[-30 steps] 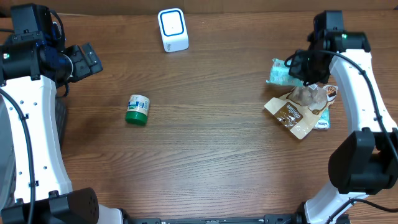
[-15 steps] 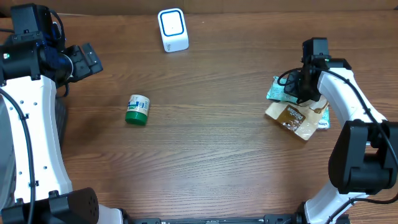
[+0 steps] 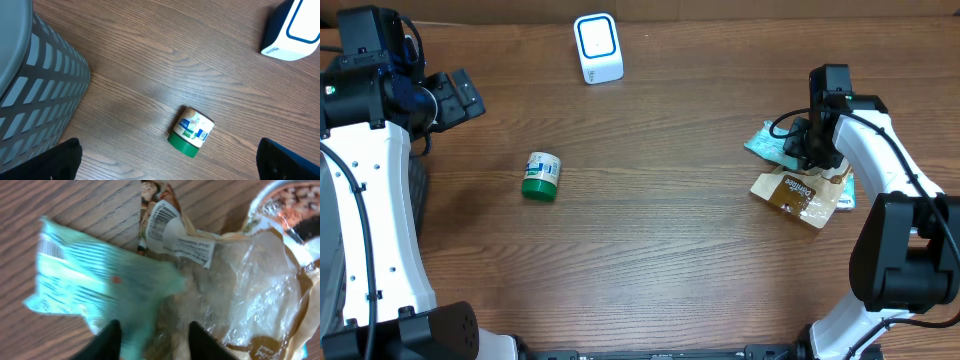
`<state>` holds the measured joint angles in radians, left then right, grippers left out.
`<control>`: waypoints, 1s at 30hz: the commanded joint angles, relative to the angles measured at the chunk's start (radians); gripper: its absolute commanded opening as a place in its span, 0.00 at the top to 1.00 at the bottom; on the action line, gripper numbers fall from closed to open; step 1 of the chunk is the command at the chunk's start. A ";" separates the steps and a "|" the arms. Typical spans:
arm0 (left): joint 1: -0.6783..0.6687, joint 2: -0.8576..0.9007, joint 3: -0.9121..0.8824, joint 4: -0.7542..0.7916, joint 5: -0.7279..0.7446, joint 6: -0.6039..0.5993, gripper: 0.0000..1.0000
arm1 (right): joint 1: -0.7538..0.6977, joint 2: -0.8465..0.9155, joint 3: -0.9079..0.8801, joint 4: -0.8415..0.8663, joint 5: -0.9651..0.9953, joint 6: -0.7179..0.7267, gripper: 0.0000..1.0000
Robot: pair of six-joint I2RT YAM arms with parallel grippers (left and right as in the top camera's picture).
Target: Scan the item barcode
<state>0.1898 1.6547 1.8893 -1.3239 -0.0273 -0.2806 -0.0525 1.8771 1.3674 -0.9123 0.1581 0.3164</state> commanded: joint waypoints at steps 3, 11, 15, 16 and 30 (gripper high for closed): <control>-0.002 0.006 -0.005 0.000 -0.006 0.012 0.00 | -0.006 -0.003 0.025 -0.051 0.014 0.003 0.47; -0.001 0.006 -0.005 0.000 -0.006 0.012 0.00 | -0.002 -0.003 0.239 -0.277 -0.069 0.002 0.47; -0.001 0.006 -0.005 0.000 -0.006 0.012 0.00 | 0.015 -0.003 0.326 -0.332 -0.259 -0.028 0.47; -0.001 0.006 -0.005 0.000 -0.006 0.012 0.00 | 0.022 -0.003 0.332 -0.328 -0.320 -0.037 0.47; -0.001 0.006 -0.005 0.000 -0.006 0.012 0.01 | 0.198 -0.003 0.287 -0.180 -0.484 -0.032 0.27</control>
<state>0.1898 1.6547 1.8893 -1.3239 -0.0277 -0.2802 0.1249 1.8786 1.6741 -1.1049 -0.3035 0.2874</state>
